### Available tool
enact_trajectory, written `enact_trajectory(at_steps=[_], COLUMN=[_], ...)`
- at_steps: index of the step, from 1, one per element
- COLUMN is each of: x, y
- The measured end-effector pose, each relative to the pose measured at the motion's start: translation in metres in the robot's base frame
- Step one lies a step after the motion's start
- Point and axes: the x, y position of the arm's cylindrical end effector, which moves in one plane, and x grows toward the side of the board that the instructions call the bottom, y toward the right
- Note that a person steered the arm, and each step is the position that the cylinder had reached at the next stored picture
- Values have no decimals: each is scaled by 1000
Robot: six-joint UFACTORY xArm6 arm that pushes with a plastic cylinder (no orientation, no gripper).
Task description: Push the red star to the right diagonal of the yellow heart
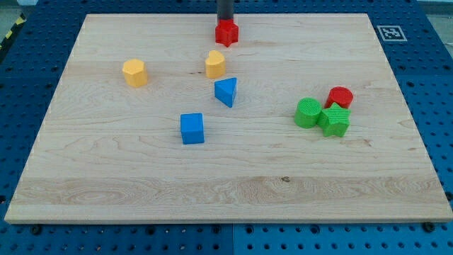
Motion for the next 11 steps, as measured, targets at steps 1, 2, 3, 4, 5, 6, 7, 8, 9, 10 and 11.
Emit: enact_trajectory(at_steps=[1, 2, 3, 4, 5, 6, 7, 8, 9, 10, 11], x=[0, 0, 18, 35, 35, 35, 43, 39, 7, 9, 10], y=[-6, -45, -55, -42, -42, -21, -3, -6, -13, 21, 26])
